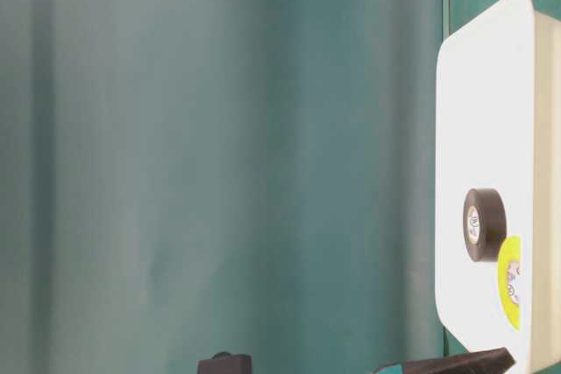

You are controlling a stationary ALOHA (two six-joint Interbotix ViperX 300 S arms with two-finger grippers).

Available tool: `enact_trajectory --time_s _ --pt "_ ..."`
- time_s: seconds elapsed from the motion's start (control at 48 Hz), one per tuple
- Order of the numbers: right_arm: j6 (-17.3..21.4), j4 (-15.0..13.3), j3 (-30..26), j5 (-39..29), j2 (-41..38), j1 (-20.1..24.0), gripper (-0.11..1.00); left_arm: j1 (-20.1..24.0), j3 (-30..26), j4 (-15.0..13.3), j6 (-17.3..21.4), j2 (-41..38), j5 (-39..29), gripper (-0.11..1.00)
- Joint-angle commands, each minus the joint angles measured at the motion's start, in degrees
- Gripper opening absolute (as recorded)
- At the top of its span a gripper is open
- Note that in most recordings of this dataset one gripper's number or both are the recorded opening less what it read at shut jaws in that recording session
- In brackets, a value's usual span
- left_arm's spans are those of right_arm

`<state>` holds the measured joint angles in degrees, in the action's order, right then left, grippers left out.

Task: Put the tape alternately from left to right into the white case.
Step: 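Lower the right gripper and grasp the white tape roll, then carry the white roll into the white tray and release it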

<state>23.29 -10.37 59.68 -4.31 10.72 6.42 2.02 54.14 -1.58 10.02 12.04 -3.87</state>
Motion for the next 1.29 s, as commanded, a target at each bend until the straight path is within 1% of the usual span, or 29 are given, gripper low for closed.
enact_trajectory --time_s 0.0,0.167,0.271,0.5,0.729,0.937,1.062,1.166,1.27 --pt "-0.2 -0.1 -1.8 -0.3 3.4 0.2 0.04 -0.2 -0.4 -0.2 -0.1 0.6 0.4 0.80" --pt "-0.6 -0.2 -3.6 -1.6 7.4 0.1 0.04 -0.2 -0.4 -0.2 -0.1 0.6 0.4 0.80" --pt "-0.9 -0.9 -4.7 -2.5 8.5 -0.3 0.04 -0.1 -0.4 -0.1 -0.1 0.6 0.4 0.80" --pt "-0.6 -6.2 -6.1 -3.6 7.7 -3.7 0.04 -0.2 -0.4 -0.2 0.0 0.6 0.4 0.80" --pt "-0.6 -9.5 -9.4 -3.3 4.3 -8.3 0.04 -0.2 -0.5 -0.1 0.0 0.5 0.4 0.80" --pt "-0.7 -12.4 -14.2 -3.4 -0.8 -12.4 0.04 -0.1 -0.4 -0.2 0.0 0.4 0.5 0.80" --pt "-0.7 -14.7 -16.4 -3.5 -3.3 -14.8 0.04 -0.1 -0.4 -0.2 0.0 0.5 0.5 0.80" --pt "-0.7 -17.3 -17.7 -3.5 -5.0 -17.2 0.04 -0.2 -0.4 -0.2 0.0 0.5 0.4 0.80" --pt "-0.7 -18.8 -18.6 -3.3 -6.1 -19.4 0.04 -0.1 -0.4 -0.1 0.0 0.5 0.4 0.80"
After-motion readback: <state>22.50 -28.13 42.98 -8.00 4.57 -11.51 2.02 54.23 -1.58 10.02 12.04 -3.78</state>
